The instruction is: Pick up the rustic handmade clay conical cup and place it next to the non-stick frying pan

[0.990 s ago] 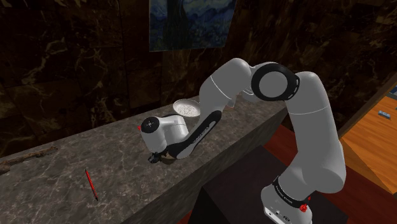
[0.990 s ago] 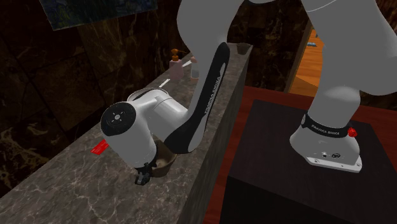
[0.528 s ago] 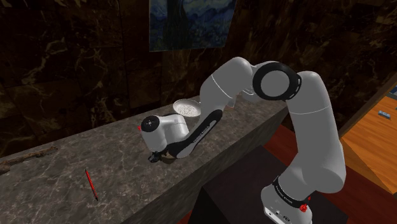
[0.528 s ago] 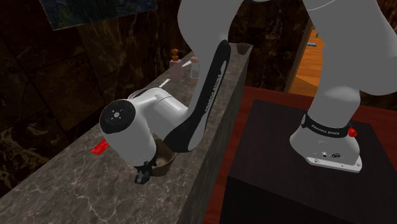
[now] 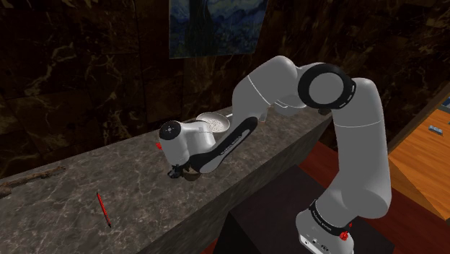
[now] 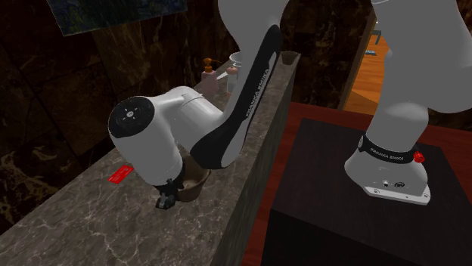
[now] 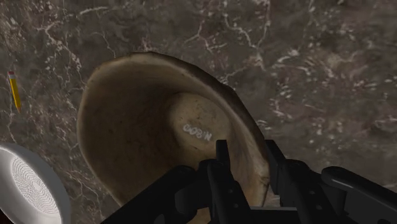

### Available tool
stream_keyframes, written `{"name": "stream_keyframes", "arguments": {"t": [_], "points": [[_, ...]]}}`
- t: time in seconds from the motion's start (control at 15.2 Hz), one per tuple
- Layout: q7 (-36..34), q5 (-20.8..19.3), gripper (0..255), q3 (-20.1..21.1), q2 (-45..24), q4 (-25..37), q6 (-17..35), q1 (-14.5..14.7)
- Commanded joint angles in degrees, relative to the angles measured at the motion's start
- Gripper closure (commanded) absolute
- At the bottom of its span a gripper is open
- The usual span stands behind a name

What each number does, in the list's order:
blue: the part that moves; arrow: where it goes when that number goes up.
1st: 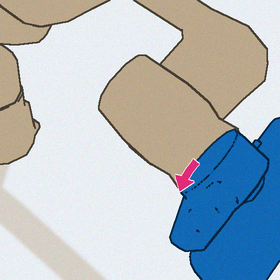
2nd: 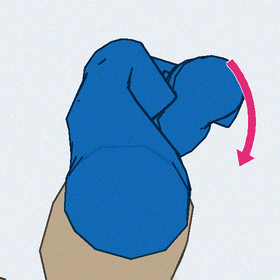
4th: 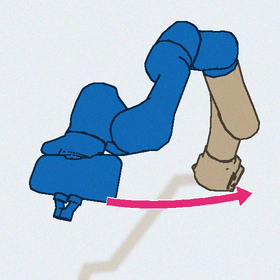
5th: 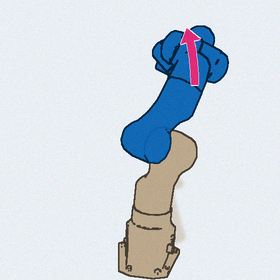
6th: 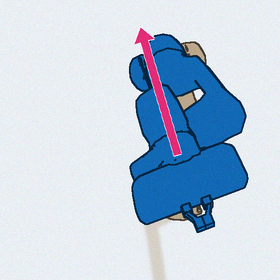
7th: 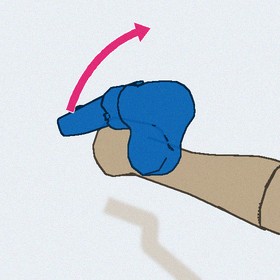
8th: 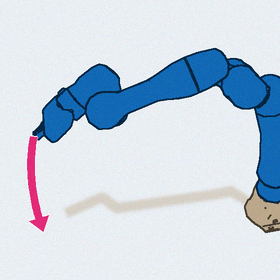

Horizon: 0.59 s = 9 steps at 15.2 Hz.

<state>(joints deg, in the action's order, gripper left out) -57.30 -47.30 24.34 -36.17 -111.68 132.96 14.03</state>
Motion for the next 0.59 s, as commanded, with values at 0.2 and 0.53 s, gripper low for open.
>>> {"name": "stream_keyframes", "arguments": {"t": [0.2, 0.53], "points": [[2.01, 2.28, 255, 1.52, 3.27, -0.92, -1.76, -1.15], [4.04, 4.63, 255, 2.96, 6.3, -1.44, -3.63, -2.17]]}}
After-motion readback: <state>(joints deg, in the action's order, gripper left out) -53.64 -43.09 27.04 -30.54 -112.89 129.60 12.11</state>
